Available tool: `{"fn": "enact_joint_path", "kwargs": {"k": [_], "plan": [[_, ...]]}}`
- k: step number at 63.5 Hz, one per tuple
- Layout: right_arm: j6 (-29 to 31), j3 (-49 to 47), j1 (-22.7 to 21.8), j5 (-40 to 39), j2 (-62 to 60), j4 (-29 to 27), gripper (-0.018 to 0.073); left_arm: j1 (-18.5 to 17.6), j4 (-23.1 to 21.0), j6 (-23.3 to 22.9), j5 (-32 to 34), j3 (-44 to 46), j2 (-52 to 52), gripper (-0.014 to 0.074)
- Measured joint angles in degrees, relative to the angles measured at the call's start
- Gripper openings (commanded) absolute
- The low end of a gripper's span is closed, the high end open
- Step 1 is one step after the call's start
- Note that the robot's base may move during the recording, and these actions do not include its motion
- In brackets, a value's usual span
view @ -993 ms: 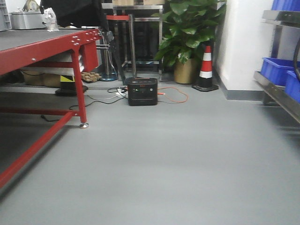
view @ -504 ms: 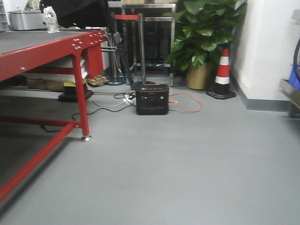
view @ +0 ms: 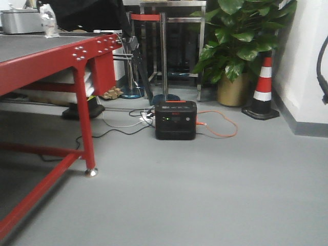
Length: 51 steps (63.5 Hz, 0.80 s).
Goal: Stack silver trays without gaps
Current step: 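Hold the tray in both grippers while the base drives to another shelf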
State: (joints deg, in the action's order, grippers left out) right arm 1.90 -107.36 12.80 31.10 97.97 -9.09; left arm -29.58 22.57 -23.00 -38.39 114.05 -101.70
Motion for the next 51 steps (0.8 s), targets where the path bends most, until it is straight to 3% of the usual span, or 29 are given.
{"fn": "enact_joint_path", "kwargs": {"k": [51], "plan": [[0.0,0.0,0.0,-0.2,0.0,0.0,-0.0079,0.0,0.3,0.0,0.9,0.0,-0.1,-0.0005]]}}
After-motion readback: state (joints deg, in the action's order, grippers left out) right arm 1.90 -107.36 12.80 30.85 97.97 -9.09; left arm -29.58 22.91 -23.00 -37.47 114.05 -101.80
